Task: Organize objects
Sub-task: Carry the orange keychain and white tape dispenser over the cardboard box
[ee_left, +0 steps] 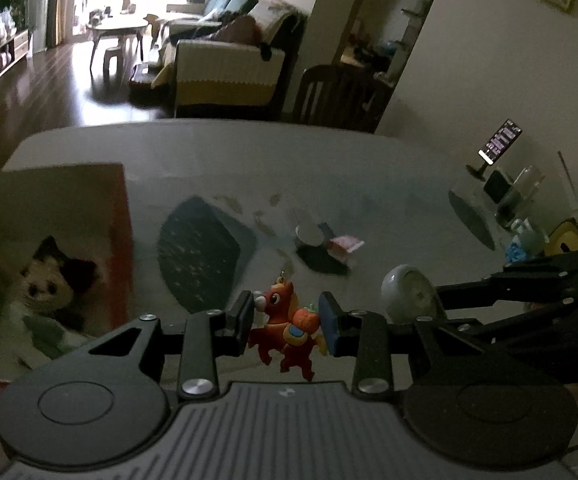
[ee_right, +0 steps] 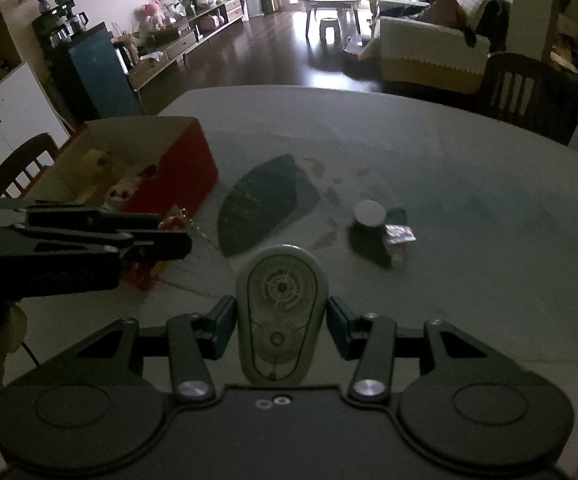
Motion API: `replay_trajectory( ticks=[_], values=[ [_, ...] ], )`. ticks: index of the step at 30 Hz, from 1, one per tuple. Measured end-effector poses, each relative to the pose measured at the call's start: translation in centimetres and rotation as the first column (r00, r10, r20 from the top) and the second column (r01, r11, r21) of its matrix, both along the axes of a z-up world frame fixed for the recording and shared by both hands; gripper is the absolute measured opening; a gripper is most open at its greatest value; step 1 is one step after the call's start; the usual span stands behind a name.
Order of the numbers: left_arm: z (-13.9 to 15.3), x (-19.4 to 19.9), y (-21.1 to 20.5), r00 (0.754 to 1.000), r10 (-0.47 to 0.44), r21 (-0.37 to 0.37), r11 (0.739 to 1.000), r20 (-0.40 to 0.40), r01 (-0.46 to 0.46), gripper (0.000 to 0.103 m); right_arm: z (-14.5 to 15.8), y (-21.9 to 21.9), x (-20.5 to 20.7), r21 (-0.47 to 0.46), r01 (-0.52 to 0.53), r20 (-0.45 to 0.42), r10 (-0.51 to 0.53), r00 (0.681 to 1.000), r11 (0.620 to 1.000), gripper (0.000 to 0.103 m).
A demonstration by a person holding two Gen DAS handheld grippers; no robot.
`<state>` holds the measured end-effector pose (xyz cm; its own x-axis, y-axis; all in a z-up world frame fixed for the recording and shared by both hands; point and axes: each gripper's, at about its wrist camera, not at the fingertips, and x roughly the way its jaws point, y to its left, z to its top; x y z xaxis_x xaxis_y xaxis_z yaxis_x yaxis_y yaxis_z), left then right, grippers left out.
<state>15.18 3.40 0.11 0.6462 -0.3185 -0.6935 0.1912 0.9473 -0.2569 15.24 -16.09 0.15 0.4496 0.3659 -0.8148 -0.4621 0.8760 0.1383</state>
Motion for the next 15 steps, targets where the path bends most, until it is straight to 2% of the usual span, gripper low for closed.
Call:
replay_trajectory(
  ticks=[6,15],
  values=[
    [1.9,-1.1,4.2,0.999,-0.003,-0.003,1.0,0.05,0.004,0.034,1.3,3.7,-0.8,0.005,-0.003,0.027,0.003,1.0,1.0,0.048],
    [3.1,-2.7,11.5,0.996,0.029,0.025,0.999,0.081,-0.031,0.034,2.1,10.3,-1.7,0.01,-0.036,0.05,0.035,0.998,0.999,0.048]
  ],
)
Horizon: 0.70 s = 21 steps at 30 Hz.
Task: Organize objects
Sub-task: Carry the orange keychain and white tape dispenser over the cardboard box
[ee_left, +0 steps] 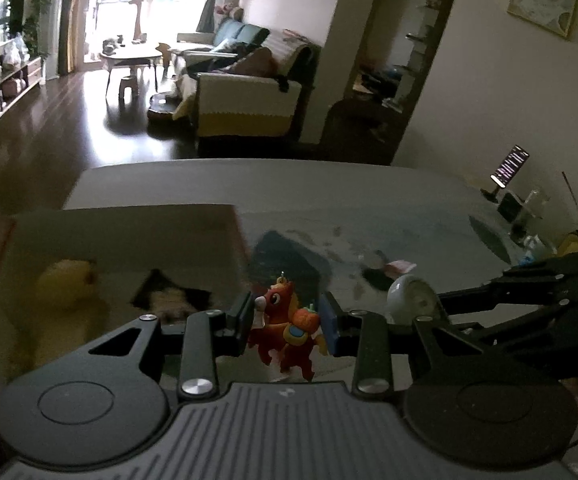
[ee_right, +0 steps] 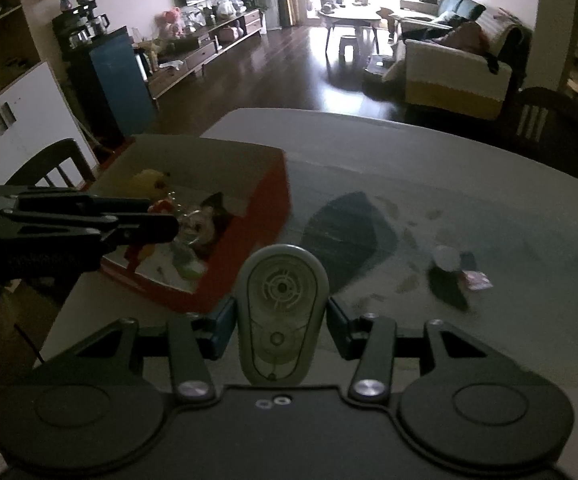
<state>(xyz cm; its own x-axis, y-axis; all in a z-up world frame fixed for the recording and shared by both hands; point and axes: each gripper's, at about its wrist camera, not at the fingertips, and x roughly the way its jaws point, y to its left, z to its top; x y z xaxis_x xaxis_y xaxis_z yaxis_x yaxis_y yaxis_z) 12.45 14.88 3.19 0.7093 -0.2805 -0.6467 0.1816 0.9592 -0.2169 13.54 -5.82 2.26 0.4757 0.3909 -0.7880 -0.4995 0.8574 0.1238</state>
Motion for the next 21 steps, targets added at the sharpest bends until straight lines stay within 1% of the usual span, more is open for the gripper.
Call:
replay_trajectory(
  ticks=[7,13,17,21],
  values=[
    [0.0,-0.5,5.4,0.999,0.044,0.036,0.998,-0.002,-0.044,0.034,0.6,5.2,0.4,-0.005,-0.041,0.028,0.041,0.999,0.999,0.048],
    [-0.9,0.0,8.8,0.997,0.072,0.056,0.996,-0.026,-0.07,0.034,0.2,9.1,2.0,-0.031,-0.065,0.04,0.066,0.997,0.997,0.048],
    [-1.8,0.7,10.0,0.996,0.072,0.064,0.996,-0.049,-0.068,0.034,-0.3,11.4,3.5,-0.057,-0.081,0.044,0.083,0.996,0.995,0.048],
    [-2.7,1.9,10.2,0.996,0.061,0.086,0.995,-0.063,-0.055,0.034,-1.3,13.5,5.5,-0.087,-0.083,0.054,0.088,0.995,0.993,0.048]
  ],
)
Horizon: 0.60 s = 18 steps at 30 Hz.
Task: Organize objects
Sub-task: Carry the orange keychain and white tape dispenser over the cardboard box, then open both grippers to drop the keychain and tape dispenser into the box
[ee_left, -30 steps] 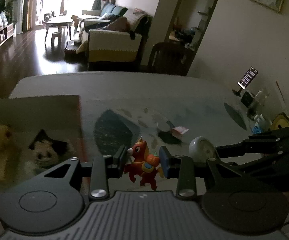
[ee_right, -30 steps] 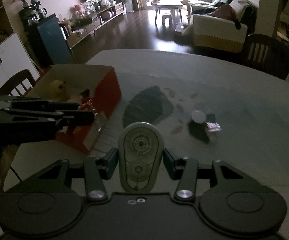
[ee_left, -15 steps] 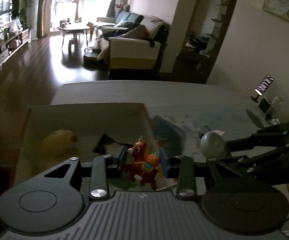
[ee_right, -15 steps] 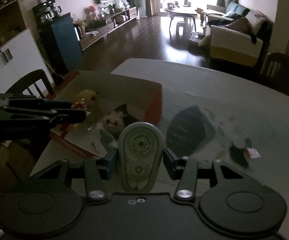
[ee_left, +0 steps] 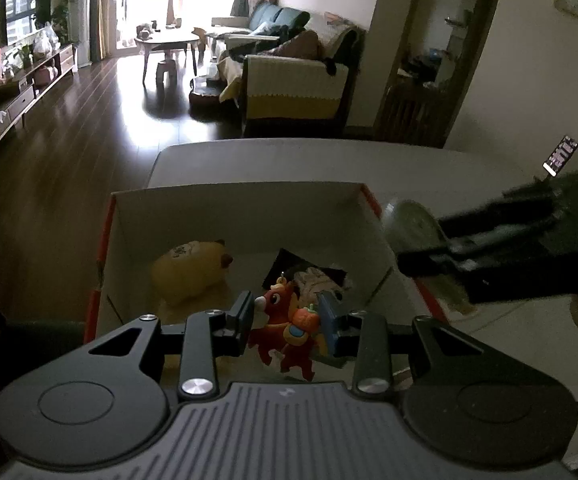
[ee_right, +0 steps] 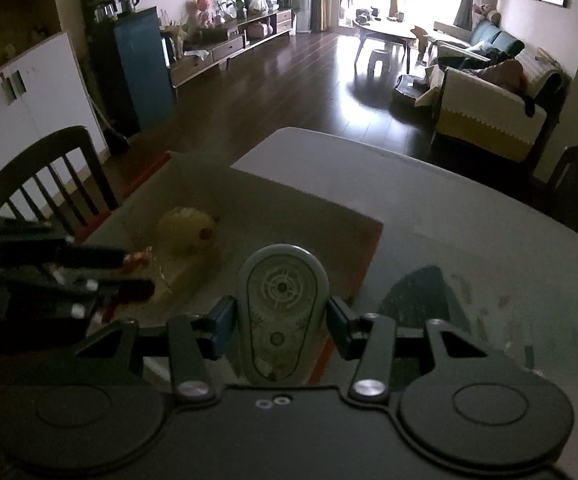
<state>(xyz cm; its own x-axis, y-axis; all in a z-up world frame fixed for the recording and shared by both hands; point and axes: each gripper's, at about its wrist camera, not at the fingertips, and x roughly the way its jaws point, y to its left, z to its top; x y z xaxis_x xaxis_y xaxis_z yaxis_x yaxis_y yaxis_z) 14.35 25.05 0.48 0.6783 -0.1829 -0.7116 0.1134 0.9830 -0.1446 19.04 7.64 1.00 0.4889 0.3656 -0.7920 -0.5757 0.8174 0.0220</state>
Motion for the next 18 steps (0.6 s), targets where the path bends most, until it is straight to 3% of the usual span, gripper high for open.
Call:
replay_trajectory(
  ticks=[18],
  values=[
    [-6.2,4.5,-0.6,0.991,-0.032,0.087,0.995,-0.133,0.044,0.034,-6.5,5.4,6.4,-0.115,-0.002,-0.056,-0.005,0.998,0.993,0.049]
  ],
)
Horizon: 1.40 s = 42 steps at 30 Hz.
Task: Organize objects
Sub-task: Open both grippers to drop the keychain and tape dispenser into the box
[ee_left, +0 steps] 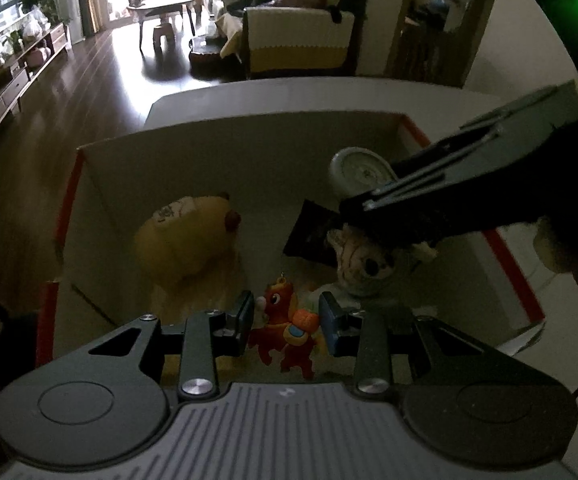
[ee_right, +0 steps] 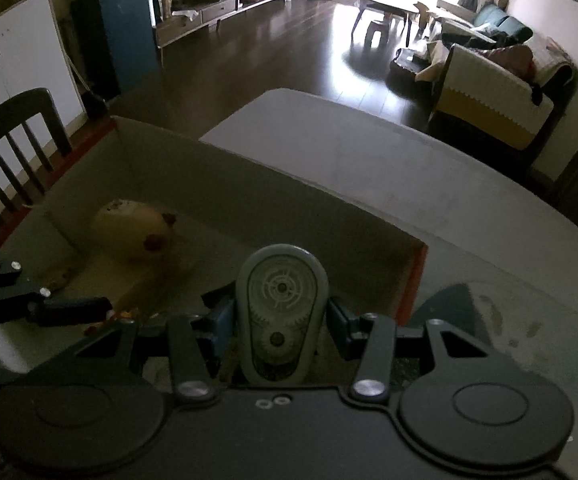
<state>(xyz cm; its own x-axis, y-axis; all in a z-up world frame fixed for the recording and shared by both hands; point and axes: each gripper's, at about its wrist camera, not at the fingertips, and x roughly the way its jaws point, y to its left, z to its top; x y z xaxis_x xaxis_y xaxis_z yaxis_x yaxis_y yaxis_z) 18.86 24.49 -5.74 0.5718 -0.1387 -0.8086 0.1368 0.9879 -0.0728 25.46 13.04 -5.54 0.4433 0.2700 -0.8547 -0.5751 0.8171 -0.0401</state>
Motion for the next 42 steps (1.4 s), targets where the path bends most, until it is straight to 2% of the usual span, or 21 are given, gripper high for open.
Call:
replay_trajectory(
  ticks=[10,23,26,31,37,42],
  values=[
    [-1.4,0.8,-0.6,0.999,-0.024,0.012,1.0,-0.045,0.025,0.034,-1.7,0.8,0.6,-0.017,-0.005,-0.044,0.005,0.999,1.0,0.049],
    [-2.7,1.0,-0.7,0.996,-0.025,0.015,1.0,-0.09,0.027,0.035,-1.0,-0.4,0.0,0.001,-0.02,-0.038,0.02,0.999,1.0,0.051],
    [-2.7,0.7,-0.7,0.996,-0.018,-0.001,1.0,-0.087,0.017,0.043,-0.5,-1.0,-0.2,0.016,-0.028,-0.043,0.029,0.999,0.999,0.058],
    [-2.1,-0.1,-0.8,0.998,-0.006,-0.012,1.0,-0.068,0.005,0.052,0.4,-1.9,-1.5,0.023,-0.075,-0.021,0.076,0.997,0.997,0.06],
    [-0.4,-1.3,-0.7,0.999,0.02,-0.006,1.0,-0.034,-0.021,0.058,1.9,-3.0,-3.2,0.066,-0.107,-0.007,0.107,0.994,0.992,0.062],
    [1.0,-1.8,-0.2,0.998,0.055,-0.017,0.998,-0.01,-0.055,0.058,3.5,-4.0,-4.7,0.098,-0.119,0.01,0.119,0.993,0.988,0.063]
  ],
)
